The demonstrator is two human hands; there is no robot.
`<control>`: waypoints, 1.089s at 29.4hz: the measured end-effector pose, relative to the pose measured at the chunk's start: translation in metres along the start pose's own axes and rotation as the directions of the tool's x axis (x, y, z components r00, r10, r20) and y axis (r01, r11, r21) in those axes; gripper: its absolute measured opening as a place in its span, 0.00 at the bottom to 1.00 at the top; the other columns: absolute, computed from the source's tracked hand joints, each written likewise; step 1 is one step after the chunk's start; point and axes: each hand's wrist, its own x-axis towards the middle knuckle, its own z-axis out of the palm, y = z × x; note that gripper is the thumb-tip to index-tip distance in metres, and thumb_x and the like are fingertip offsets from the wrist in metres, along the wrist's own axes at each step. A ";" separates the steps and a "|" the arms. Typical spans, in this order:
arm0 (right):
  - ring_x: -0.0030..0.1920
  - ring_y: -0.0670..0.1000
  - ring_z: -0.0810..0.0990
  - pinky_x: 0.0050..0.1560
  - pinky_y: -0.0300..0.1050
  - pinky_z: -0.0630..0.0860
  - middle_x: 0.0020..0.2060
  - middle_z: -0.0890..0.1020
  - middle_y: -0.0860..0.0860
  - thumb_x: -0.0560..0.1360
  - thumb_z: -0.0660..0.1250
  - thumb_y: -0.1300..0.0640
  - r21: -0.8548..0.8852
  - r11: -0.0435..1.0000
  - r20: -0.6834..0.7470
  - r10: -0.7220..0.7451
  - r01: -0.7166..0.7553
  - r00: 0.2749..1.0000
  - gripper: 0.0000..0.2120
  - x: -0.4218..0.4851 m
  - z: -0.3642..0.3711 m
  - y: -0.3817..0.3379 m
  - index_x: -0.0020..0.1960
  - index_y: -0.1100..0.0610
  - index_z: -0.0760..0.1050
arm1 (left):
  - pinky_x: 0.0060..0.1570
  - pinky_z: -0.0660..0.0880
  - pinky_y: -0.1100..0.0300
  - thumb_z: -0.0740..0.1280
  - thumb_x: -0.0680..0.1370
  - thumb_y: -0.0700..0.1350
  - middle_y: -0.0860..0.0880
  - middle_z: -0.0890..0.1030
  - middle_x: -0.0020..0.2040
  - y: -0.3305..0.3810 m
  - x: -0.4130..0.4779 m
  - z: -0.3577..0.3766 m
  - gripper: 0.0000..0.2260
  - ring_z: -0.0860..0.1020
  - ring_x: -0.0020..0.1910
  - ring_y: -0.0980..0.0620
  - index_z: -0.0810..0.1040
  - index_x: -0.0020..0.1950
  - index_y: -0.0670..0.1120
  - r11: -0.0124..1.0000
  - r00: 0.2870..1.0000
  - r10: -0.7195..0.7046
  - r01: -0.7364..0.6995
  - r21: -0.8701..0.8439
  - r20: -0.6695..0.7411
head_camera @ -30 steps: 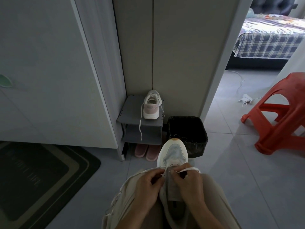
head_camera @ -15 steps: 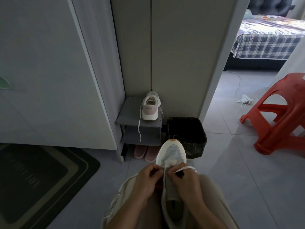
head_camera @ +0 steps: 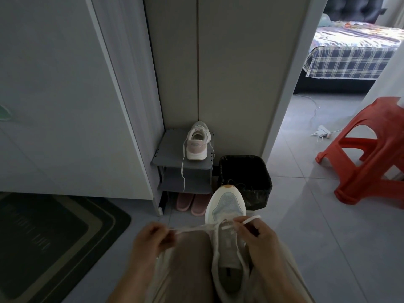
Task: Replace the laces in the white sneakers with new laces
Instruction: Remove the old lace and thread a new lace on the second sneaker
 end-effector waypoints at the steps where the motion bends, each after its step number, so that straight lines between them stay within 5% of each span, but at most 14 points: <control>1: 0.31 0.37 0.79 0.31 0.27 0.73 0.34 0.81 0.46 0.73 0.68 0.62 0.025 0.999 0.009 0.020 -0.020 1.000 0.06 0.000 -0.002 -0.001 0.40 0.53 0.78 | 0.38 0.74 0.57 0.61 0.77 0.34 0.39 0.78 0.39 0.001 0.003 -0.018 0.05 0.77 0.37 0.44 0.75 0.43 0.37 0.999 0.998 -0.026 0.024 -0.041 -0.049; 6: 0.33 0.37 0.79 0.32 0.28 0.73 0.36 0.81 0.45 0.74 0.66 0.61 -0.083 0.996 0.083 -0.006 0.013 0.996 0.07 -0.004 -0.012 0.003 0.43 0.50 0.77 | 0.25 0.77 0.65 0.58 0.79 0.36 0.42 0.80 0.36 -0.003 0.034 -0.138 0.06 0.80 0.31 0.52 0.74 0.45 0.39 0.983 0.923 -0.150 0.100 -0.156 -0.355; 9: 0.38 0.42 0.79 0.37 0.32 0.73 0.38 0.81 0.46 0.74 0.66 0.61 -0.081 0.997 0.027 0.010 -0.008 1.000 0.05 -0.004 -0.020 0.006 0.44 0.52 0.77 | 0.21 0.75 0.62 0.61 0.78 0.34 0.41 0.79 0.27 -0.012 0.041 -0.170 0.06 0.78 0.25 0.48 0.74 0.42 0.37 0.977 0.897 -0.089 0.164 0.139 -0.432; 11: 0.40 0.44 0.78 0.40 0.34 0.72 0.40 0.81 0.46 0.73 0.67 0.61 -0.138 0.990 -0.021 -0.019 0.016 1.000 0.04 0.001 -0.025 0.006 0.46 0.53 0.77 | 0.27 0.75 0.59 0.64 0.76 0.33 0.37 0.79 0.34 -0.016 0.042 -0.152 0.04 0.77 0.33 0.43 0.76 0.42 0.35 0.864 0.928 0.026 0.166 0.475 -0.372; 13: 0.40 0.45 0.77 0.40 0.34 0.73 0.44 0.77 0.46 0.72 0.69 0.61 -0.347 0.929 -0.004 -0.135 0.125 0.991 0.09 0.010 -0.034 0.011 0.50 0.52 0.76 | 0.39 0.73 0.56 0.68 0.74 0.35 0.38 0.80 0.43 -0.018 0.032 -0.115 0.04 0.78 0.41 0.42 0.78 0.48 0.37 0.653 0.950 0.227 0.014 0.757 -0.214; 16: 0.46 0.45 0.76 0.44 0.35 0.74 0.51 0.73 0.44 0.70 0.72 0.60 -0.622 0.715 0.140 -0.299 0.319 0.944 0.18 0.024 -0.044 0.020 0.58 0.49 0.74 | 0.40 0.69 0.64 0.67 0.76 0.40 0.50 0.78 0.44 -0.020 0.011 -0.042 0.06 0.76 0.42 0.54 0.77 0.51 0.47 0.556 0.877 0.468 -0.386 0.736 0.106; 19: 0.47 0.50 0.79 0.42 0.34 0.73 0.49 0.78 0.51 0.60 0.79 0.62 -0.709 0.532 0.270 -0.403 0.464 0.875 0.23 0.034 -0.048 0.026 0.53 0.53 0.78 | 0.41 0.68 0.69 0.61 0.76 0.49 0.63 0.73 0.41 -0.011 -0.007 0.027 0.04 0.73 0.41 0.63 0.76 0.46 0.55 0.380 0.678 0.604 -0.707 0.596 0.419; 22: 0.45 0.47 0.76 0.42 0.29 0.68 0.44 0.79 0.50 0.58 0.80 0.61 -0.715 0.458 0.314 -0.465 0.529 0.827 0.18 0.039 -0.045 0.019 0.45 0.52 0.79 | 0.48 0.66 0.71 0.62 0.78 0.47 0.61 0.73 0.49 -0.013 -0.007 0.062 0.07 0.72 0.48 0.61 0.76 0.54 0.51 0.371 0.670 0.560 -0.729 0.575 0.487; 26: 0.44 0.42 0.75 0.43 0.29 0.71 0.49 0.75 0.47 0.63 0.76 0.62 -0.624 0.608 0.255 -0.435 0.491 0.863 0.18 0.034 -0.050 0.018 0.50 0.53 0.74 | 0.52 0.69 0.67 0.62 0.79 0.47 0.55 0.77 0.54 -0.013 -0.002 0.074 0.08 0.73 0.51 0.59 0.74 0.58 0.51 0.370 0.732 0.494 -0.665 0.648 0.469; 32: 0.47 0.37 0.65 0.51 0.26 0.61 0.43 0.65 0.33 0.75 0.65 0.53 -0.659 0.604 0.382 -0.244 0.448 0.891 0.10 0.025 -0.050 0.025 0.56 0.48 0.72 | 0.42 0.66 0.71 0.62 0.79 0.47 0.57 0.71 0.49 -0.009 -0.005 0.065 0.07 0.74 0.47 0.59 0.72 0.55 0.48 0.298 0.684 0.520 -0.706 0.642 0.511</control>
